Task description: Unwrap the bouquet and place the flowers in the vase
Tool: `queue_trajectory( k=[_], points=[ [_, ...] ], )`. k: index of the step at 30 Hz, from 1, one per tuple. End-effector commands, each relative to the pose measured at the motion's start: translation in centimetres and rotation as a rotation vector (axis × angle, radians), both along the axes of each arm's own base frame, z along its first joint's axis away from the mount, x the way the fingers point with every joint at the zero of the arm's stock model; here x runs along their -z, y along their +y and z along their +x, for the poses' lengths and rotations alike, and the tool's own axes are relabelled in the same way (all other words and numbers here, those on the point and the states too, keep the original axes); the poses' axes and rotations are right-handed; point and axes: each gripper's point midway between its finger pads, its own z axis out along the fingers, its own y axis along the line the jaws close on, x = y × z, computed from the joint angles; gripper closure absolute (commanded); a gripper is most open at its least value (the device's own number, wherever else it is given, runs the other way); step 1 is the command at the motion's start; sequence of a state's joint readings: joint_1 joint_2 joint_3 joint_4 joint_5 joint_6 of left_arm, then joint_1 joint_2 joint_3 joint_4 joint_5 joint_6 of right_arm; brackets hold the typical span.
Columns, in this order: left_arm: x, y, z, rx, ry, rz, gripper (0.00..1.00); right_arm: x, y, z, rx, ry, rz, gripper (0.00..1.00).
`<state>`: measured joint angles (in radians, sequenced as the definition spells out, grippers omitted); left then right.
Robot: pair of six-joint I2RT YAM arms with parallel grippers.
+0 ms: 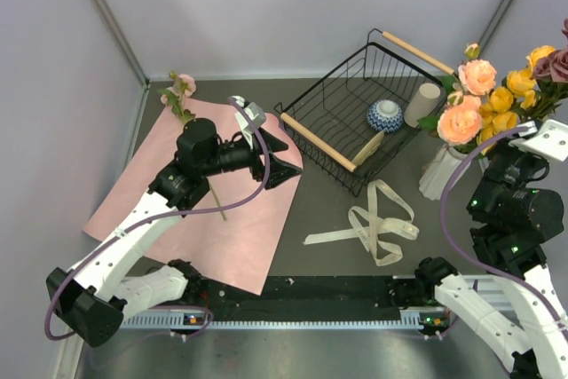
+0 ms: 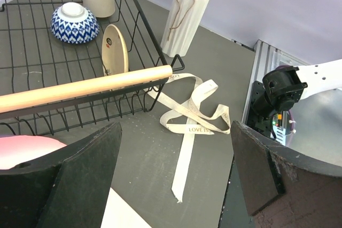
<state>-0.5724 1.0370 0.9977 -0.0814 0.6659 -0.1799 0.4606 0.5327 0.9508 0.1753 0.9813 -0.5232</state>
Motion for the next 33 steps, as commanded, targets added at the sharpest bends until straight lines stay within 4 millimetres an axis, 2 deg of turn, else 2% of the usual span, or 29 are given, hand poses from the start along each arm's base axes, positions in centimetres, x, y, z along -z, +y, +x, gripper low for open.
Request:
queue_trajectory(
  k=[1,8,15,19,22,29,33],
  points=[
    [-0.7,-0.3,-0.3,0.026,-0.034,-0.025,0.12,-2.2,-1.1,-1.7,0.023,-0.075,0.027,1.00],
    [-0.7,-0.4,-0.3,0.027,-0.032,-0.024,0.12,-4.6,-1.6,-2.9,0.017,-0.133,0.062,1.00],
    [-0.7,-0.4,-0.3,0.024,-0.034,-0.024,0.12,-5.3,-1.9,-4.0,-0.012,-0.146,0.099,1.00],
    [-0.6,-0.4,-0.3,0.029,-0.031,-0.024,0.12,-5.3,-1.7,-3.8,-0.022,-0.119,0.085,1.00],
    [-0.7,-0.3,-0.2,0.021,-0.035,-0.023,0.12,-5.2,-2.1,-3.6,0.026,-0.037,0.031,1.00],
    [-0.5,-0.4,-0.2,0.027,-0.027,-0.021,0.11,-3.3,-2.6,-4.2,0.055,0.047,0.016,1.00],
    [-0.5,-0.5,-0.2,0.031,-0.024,-0.024,0.12,-2.7,-1.4,-3.7,-0.050,0.028,0.090,1.00]
  ],
)
